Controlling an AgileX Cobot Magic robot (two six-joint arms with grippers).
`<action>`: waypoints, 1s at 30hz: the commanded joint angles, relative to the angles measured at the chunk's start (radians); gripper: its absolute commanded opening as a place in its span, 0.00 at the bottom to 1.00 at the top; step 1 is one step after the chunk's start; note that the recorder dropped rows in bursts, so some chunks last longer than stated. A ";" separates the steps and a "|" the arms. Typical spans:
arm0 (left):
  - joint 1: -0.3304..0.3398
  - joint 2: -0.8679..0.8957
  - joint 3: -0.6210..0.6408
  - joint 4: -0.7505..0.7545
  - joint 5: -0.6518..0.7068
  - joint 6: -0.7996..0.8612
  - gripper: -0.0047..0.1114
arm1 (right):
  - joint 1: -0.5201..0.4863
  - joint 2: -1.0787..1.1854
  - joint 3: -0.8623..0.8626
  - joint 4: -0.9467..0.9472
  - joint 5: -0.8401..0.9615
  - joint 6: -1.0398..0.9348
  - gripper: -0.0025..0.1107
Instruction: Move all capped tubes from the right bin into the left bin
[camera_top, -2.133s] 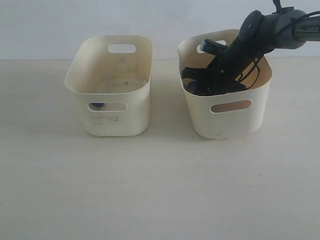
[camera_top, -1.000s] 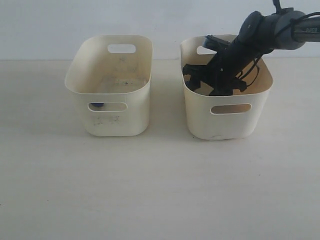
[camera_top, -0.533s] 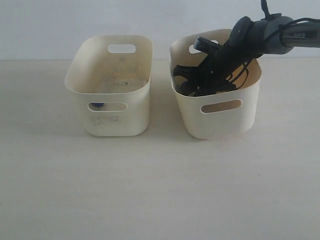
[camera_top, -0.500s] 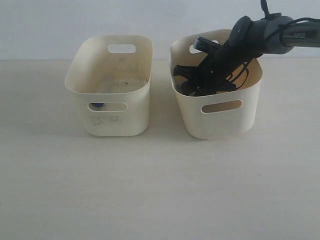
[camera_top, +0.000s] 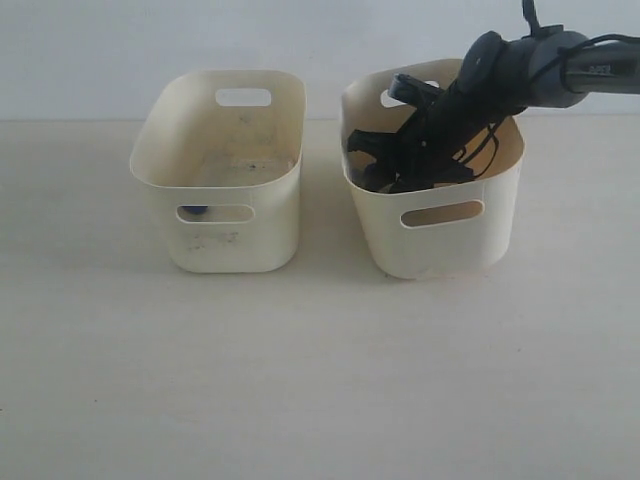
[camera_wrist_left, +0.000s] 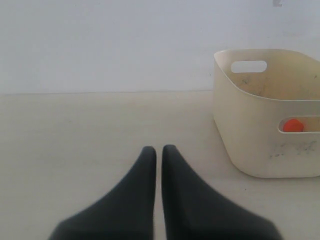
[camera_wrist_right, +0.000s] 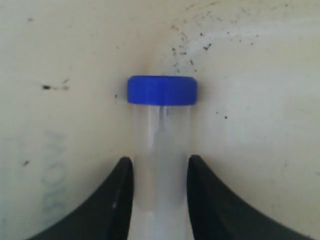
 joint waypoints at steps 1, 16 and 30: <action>0.000 0.000 -0.004 -0.006 -0.004 -0.010 0.08 | -0.005 -0.032 0.015 -0.061 0.004 -0.002 0.02; 0.000 0.000 -0.004 -0.006 -0.004 -0.010 0.08 | -0.006 -0.125 0.015 -0.068 0.002 -0.002 0.02; 0.000 0.000 -0.004 -0.006 -0.004 -0.010 0.08 | -0.078 -0.319 0.015 -0.167 0.097 0.049 0.02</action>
